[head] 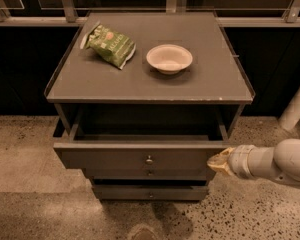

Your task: Close top drawer

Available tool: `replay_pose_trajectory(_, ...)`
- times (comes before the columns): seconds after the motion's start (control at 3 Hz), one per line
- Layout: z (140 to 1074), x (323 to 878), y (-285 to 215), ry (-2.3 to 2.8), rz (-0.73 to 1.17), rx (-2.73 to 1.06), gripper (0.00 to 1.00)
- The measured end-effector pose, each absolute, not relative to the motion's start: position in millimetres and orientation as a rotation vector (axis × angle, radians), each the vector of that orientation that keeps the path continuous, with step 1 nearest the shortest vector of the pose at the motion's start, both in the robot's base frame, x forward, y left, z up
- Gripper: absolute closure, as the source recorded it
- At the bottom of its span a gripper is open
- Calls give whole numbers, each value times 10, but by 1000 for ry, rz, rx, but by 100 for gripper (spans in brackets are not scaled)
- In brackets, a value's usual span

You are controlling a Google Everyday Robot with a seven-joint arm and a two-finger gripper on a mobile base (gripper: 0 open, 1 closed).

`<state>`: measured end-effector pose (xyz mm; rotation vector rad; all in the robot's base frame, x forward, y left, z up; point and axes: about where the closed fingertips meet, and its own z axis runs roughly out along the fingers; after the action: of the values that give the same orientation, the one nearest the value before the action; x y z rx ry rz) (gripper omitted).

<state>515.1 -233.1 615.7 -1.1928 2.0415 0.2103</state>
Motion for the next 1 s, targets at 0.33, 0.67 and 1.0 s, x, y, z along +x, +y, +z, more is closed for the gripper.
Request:
replay_pose_trajectory(0.33, 6157, 5132, -2329, 2041, 210, -1193, 100)
replay_pose_trajectory(0.67, 6296, 5454, -2380, 1997, 159, -1194, 100)
replay_pose_trajectory(1.0, 6297, 5448, -2379, 1996, 159, -1194, 100)
